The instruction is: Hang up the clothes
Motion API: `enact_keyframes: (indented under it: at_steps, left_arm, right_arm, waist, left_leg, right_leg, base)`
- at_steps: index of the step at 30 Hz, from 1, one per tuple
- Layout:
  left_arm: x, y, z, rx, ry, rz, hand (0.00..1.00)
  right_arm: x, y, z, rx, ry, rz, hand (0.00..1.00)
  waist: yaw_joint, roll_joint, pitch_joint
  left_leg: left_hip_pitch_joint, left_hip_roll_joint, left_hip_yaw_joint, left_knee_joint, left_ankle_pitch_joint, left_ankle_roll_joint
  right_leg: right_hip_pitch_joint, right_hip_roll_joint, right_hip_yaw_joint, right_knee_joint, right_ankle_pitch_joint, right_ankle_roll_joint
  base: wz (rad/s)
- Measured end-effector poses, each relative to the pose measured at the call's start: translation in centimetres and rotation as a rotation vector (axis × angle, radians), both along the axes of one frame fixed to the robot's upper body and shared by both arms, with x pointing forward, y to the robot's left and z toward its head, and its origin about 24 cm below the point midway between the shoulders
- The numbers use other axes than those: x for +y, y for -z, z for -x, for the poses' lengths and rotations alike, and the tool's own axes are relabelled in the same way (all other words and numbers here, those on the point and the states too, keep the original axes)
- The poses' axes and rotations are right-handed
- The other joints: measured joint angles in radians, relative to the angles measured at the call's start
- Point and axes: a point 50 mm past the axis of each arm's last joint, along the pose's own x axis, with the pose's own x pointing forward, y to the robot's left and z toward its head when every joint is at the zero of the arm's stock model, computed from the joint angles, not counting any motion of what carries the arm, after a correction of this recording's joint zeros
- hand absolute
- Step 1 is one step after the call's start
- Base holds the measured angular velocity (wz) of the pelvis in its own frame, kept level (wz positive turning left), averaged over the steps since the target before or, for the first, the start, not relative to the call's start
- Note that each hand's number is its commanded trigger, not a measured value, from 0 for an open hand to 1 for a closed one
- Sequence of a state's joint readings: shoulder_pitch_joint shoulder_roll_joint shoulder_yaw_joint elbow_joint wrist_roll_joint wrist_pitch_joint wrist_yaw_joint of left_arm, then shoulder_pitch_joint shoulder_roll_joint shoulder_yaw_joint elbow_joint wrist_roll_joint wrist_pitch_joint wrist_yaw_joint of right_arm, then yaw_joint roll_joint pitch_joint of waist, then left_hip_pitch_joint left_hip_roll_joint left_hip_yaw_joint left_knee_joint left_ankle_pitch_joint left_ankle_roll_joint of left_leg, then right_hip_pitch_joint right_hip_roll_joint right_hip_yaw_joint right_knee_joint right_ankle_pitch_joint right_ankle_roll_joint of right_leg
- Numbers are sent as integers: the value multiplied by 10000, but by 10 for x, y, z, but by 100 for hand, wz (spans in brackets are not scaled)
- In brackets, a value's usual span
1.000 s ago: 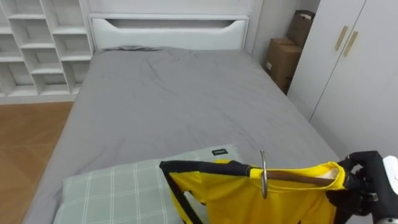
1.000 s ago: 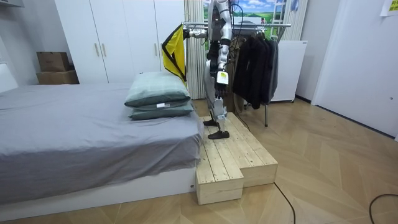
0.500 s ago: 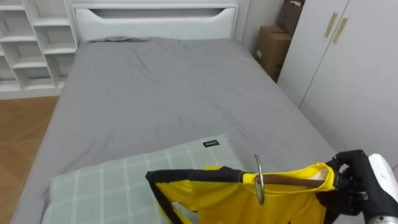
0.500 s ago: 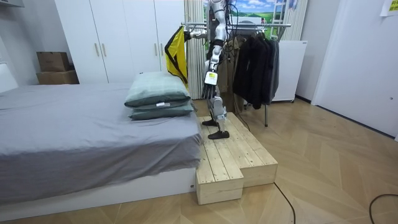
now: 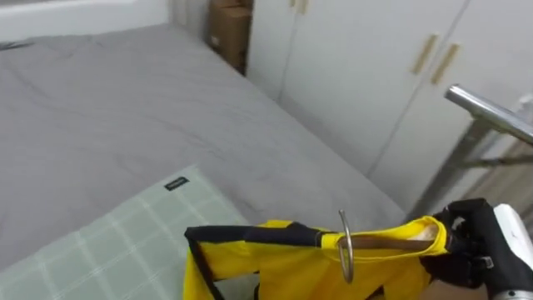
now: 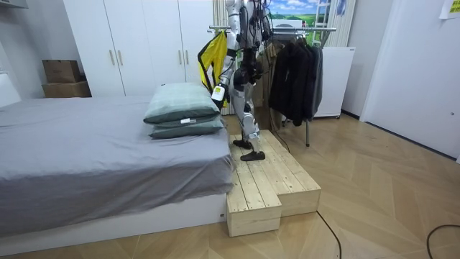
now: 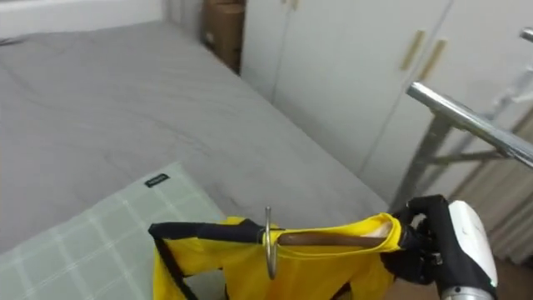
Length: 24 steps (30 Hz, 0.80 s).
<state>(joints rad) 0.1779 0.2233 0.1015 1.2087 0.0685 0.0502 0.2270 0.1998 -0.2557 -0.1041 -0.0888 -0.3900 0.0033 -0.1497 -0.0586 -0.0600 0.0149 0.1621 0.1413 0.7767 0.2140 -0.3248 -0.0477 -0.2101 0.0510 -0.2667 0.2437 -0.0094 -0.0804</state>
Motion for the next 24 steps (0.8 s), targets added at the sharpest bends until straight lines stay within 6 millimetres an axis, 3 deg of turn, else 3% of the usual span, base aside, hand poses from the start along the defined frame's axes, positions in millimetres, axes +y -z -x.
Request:
enact_keyframes:
  at_steps: [1, 2, 3, 4, 5, 7, 9, 11, 13, 14, 16, 17, 18, 19, 20, 21, 23, 24]
  left_arm:
    - [-1, 1, 5, 359, -56, 56, 0]
    - [-2, 1, 10, 577, -109, 86, 0]
    - [-2, 1, 12, 696, -132, 92, 0]
    - [-1, 1, 12, 828, -184, 59, 0]
    - [0, 1, 9, 834, -190, 1, 0]
    - [1, 0, 7, 817, -184, -56, 0]
    - [1, 0, 8, 962, -191, -76, 0]
    - [4, -1, 9, 1140, -257, -179, 0]
    - [7, -2, 12, 1425, -299, -394, 0]
    - [9, -3, 16, 1628, -357, -471, 0]
    - [10, -3, 26, 1988, -443, -491, 0]
    - [9, -4, 32, 2155, -421, -504, 0]
    - [9, -4, 33, 2191, -417, -506, 0]
    - [6, -3, 35, 2298, -250, -468, 0]
    - [5, -2, 36, 2366, -103, -437, 0]
    - [4, -2, 37, 2356, -112, -414, 0]
    - [-5, 1, 41, 2456, -274, -239, 0]
    - [-8, 1, 42, 2452, -409, -180, 0]
  right_arm:
    - [-1, 2, 3, 124, 69, 4, 100]
    - [-4, 5, 6, 306, 220, 5, 100]
    - [-3, 6, 6, 367, 237, -10, 100]
    - [0, 7, 5, 392, 129, -45, 100]
    - [4, 7, 3, 389, -69, -83, 100]
    - [10, 8, 2, 492, -361, -115, 100]
    - [14, 6, -4, 485, -678, -158, 100]
    - [15, -1, -11, 191, -773, -155, 100]
    - [14, -4, -14, 64, -760, -123, 100]
    - [14, -5, -14, 33, -774, -122, 100]
    - [16, -9, -18, -133, -838, -115, 100]
    - [16, -11, -21, -249, -851, -116, 100]
    - [16, -11, -21, -283, -832, -127, 100]
    - [16, -12, -21, -349, -750, -127, 100]
    - [15, -12, -21, -428, -664, -195, 100]
    - [15, -12, -21, -445, -643, -224, 100]
    - [20, -13, -23, -524, -793, -243, 100]
    - [21, -13, -24, -533, -857, -273, 100]
  waist:
    - [-36, 20, 34]
    - [-34, 32, 33]
    - [-7, 35, 38]
    - [-9, -16, 11]
    - [3, -55, 15]
    - [37, -24, 9]
    - [76, 36, 23]
    - [26, 47, 14]
    - [73, 2, 5]
    - [133, -34, -13]
    - [154, -77, -24]
    - [120, -106, 1]
    - [123, -131, 5]
    - [153, -142, 12]
    - [251, -136, 21]
    - [299, -143, 22]
    - [520, -141, 25]
    - [552, -119, 22]
  left_leg:
    - [174, 63, 455, 156, -133, -43]
    - [341, 61, 704, 265, -275, -107]
    - [413, 47, 800, 309, -307, -151]
    - [402, 80, 929, 509, -386, -257]
    - [338, 278, 924, 837, -453, -347]
    - [169, 547, 871, 1311, -413, -420]
    - [-3, 804, 673, 1878, -379, -466]
    - [-293, 1282, 70, 2937, -368, -445]
    - [-375, 1529, -371, 3631, -271, -280]
    - [-366, 1583, -574, 3930, -109, -119]
    - [-531, 1601, -1096, 4495, 265, -20]
    - [-741, 1584, -1496, 4923, 655, -28]
    - [-855, 1525, -1772, 5062, 808, 17]
    - [-1045, 1180, -2812, 5028, 703, 99]
    - [-1310, 812, -3615, 4838, 383, 59]
    - [-1459, 635, -3921, 4668, 242, 46]
    - [-1993, -123, -5157, 3386, 117, 101]
    - [-2072, -276, -5479, 2979, 122, 98]
  right_leg:
    - [-104, -316, -802, 848, -551, -6]
    - [-80, -886, -1056, 1890, -1288, 54]
    - [-22, -1157, -1085, 2173, -1563, 119]
    - [60, -1480, -1133, 2236, -1813, 390]
    - [27, -1372, -1277, 2092, -1789, 324]
    - [32, -1122, -1210, 1792, -1617, 4]
    - [120, -844, -1203, 1588, -1528, -138]
    - [324, -573, -1198, 1328, -1552, -190]
    - [452, -426, -1066, 1334, -1639, -323]
    - [540, -323, -853, 1309, -1690, -370]
    - [693, -252, -350, 1226, -1717, -400]
    - [778, -198, -16, 1130, -1686, -446]
    - [824, -164, 241, 1084, -1694, -453]
    - [953, -146, 593, 996, -1710, -424]
    - [989, -101, 960, 988, -1751, -427]
    - [993, -74, 1187, 991, -1755, -419]
    - [964, 85, 2330, 989, -1695, -225]
    - [934, 134, 2622, 983, -1631, -220]
  base:
    - [-84]
    - [-73]
    - [-54]
    - [-49]
    - [-36]
    - [-20]
    - [-22]
    - [-16]
    - [-28]
    - [-40]
    - [-61]
    - [-66]
    - [-68]
    - [-79]
    - [-86]
    - [-103]
    - [-131]
    - [-150]
